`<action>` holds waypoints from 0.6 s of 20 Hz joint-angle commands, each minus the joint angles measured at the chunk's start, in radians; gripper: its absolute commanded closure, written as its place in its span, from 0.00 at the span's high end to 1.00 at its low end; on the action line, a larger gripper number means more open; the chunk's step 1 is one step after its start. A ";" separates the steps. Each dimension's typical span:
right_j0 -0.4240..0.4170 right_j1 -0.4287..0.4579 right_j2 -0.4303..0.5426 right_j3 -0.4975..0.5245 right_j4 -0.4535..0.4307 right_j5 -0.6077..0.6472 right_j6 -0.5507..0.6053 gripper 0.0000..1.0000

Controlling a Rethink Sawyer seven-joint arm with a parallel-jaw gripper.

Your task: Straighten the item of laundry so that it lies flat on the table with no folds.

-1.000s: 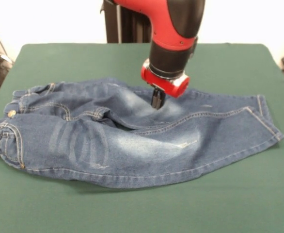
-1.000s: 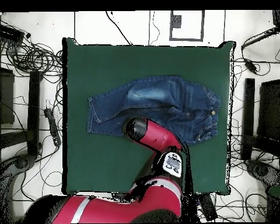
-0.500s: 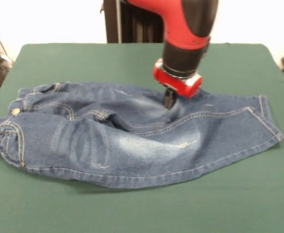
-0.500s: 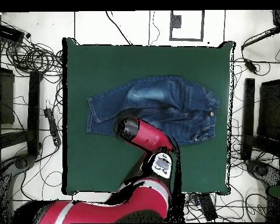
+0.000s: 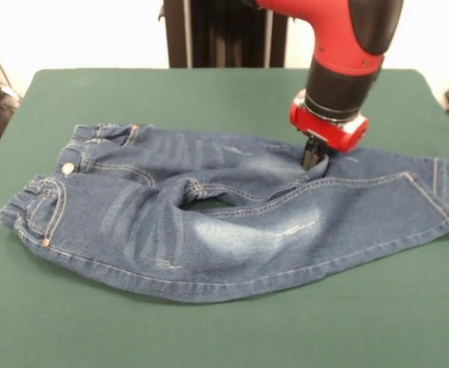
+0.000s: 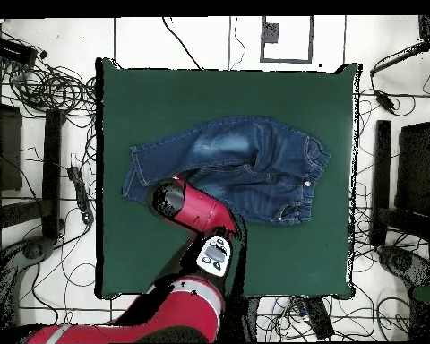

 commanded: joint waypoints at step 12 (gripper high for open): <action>-0.304 0.086 0.199 0.056 -0.299 -0.125 -0.080 0.00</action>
